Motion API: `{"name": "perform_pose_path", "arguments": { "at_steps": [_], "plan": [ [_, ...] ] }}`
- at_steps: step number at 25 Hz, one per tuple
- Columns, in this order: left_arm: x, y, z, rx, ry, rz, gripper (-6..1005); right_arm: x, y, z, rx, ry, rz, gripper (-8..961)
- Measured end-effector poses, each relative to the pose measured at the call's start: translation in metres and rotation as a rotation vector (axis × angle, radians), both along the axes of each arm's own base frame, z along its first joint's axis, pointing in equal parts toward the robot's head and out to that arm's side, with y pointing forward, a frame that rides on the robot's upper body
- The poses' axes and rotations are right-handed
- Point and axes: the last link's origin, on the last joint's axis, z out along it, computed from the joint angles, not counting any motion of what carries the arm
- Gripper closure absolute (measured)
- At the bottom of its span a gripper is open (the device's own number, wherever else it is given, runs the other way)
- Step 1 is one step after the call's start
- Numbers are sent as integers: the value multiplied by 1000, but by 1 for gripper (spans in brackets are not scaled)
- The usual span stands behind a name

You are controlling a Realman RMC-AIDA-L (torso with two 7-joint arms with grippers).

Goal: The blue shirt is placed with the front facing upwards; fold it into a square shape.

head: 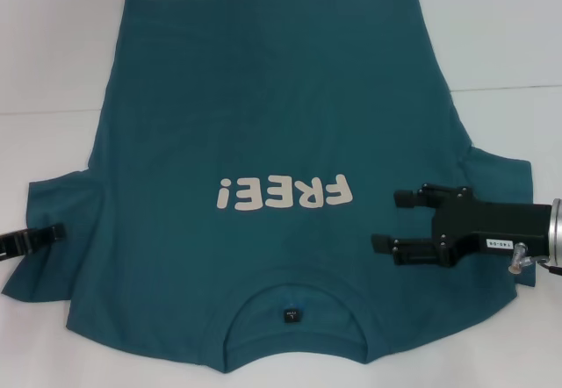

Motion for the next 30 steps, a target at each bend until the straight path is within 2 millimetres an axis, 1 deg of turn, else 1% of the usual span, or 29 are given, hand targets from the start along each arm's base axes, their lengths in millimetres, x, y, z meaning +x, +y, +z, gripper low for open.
{"name": "perform_pose_path", "arguments": {
  "at_steps": [1,12,18,23,30],
  "plan": [
    [1,0,1,4,1,-2,423,0,0,0,0,0,0,36],
    [-1,-1,2,4,6,2,662,0,0,0,0,1,-3,36],
    [-4,-4,2,0,20,-1,883,0,0,1,-1,4,-10,36],
    [-2,-3,4,3,32,-23,973,0,0,0,-2,5,-11,36],
    [3,-1,11,9,28,-45,973,0,1,3,0,14,-28,36]
  ]
}}
